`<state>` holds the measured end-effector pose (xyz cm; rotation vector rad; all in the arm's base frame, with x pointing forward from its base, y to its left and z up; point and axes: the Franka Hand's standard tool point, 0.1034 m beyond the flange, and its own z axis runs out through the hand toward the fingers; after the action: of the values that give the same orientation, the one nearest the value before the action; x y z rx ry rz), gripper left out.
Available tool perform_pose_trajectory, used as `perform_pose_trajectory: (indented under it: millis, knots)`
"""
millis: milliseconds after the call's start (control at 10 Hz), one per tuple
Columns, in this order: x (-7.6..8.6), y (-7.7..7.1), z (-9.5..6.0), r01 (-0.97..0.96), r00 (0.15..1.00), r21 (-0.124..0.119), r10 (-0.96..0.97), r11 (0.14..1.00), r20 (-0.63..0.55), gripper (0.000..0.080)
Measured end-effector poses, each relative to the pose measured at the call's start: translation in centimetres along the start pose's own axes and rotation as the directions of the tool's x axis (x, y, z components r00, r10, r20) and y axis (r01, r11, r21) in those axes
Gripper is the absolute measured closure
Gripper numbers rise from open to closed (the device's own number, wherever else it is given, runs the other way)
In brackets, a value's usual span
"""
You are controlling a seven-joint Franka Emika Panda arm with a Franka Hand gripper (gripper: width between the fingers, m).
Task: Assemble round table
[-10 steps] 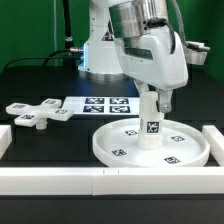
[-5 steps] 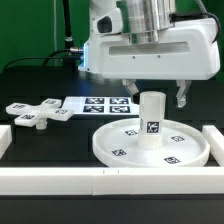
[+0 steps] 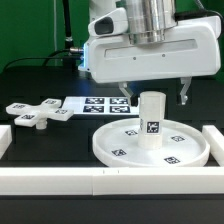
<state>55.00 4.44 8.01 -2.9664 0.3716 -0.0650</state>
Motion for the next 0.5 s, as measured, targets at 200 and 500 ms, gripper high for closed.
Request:
perform_pose_trajectory:
  millis: [200, 500]
  knots:
    - [-0.04, -0.27, 0.01, 0.202, 0.979, -0.027, -0.202, 0.979, 0.004, 0.015]
    - [-0.01, -0.19, -0.01, 0.398, 0.917, -0.037, -0.398, 0.917, 0.013, 0.015]
